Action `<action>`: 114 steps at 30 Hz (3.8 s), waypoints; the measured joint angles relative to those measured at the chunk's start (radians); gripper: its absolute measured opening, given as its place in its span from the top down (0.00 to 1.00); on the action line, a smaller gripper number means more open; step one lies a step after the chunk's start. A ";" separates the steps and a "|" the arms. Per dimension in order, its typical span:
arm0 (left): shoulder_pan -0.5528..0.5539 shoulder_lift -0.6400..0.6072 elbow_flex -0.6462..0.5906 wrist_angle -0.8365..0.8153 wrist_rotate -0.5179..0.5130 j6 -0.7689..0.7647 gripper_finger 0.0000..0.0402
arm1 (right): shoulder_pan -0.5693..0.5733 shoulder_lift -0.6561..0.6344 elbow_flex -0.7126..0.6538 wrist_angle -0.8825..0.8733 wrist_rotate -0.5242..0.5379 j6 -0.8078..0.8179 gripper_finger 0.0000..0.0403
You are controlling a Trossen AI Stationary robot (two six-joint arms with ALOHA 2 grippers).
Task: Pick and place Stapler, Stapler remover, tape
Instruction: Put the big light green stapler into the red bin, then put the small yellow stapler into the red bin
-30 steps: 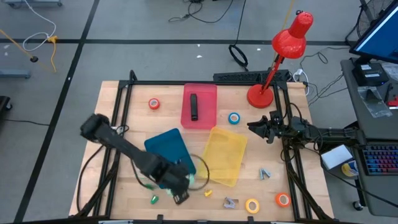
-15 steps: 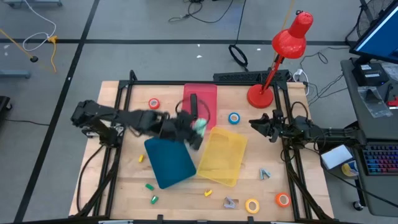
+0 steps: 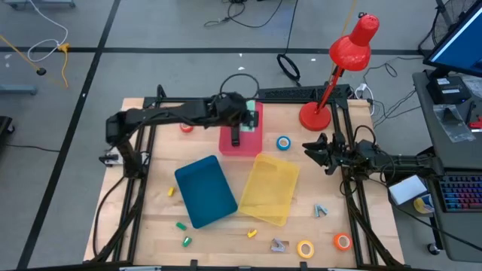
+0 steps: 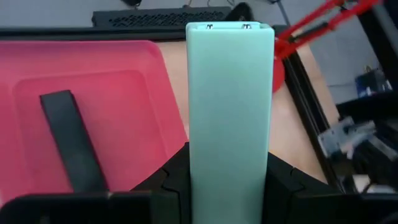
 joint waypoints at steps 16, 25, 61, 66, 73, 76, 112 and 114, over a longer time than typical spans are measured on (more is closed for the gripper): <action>0.074 0.254 0.000 0.017 0.082 -0.163 0.70 | 0.000 0.005 0.000 -0.022 0.000 0.005 0.61; 0.099 0.263 0.000 -0.062 0.071 -0.188 0.70 | 0.000 0.005 0.000 -0.051 -0.001 0.005 0.61; 0.097 0.289 0.000 -0.078 0.079 -0.205 0.70 | 0.000 0.005 0.000 -0.052 -0.001 0.002 0.61; 0.088 0.317 -0.001 -0.057 0.102 -0.202 0.70 | 0.000 0.005 0.000 -0.052 -0.001 0.004 0.61; 0.094 0.322 0.000 -0.048 0.104 -0.187 0.70 | 0.000 0.005 0.000 -0.059 -0.001 0.005 0.61; 0.093 0.322 0.000 -0.047 0.106 -0.177 0.70 | 0.000 0.005 0.000 -0.059 -0.001 0.005 0.61; 0.156 0.315 0.000 0.176 0.451 -0.115 0.48 | 0.000 0.005 0.000 -0.059 -0.006 0.051 0.61; 0.157 0.308 0.000 0.142 0.445 -0.113 0.48 | 0.000 0.005 0.000 -0.058 -0.006 0.051 0.61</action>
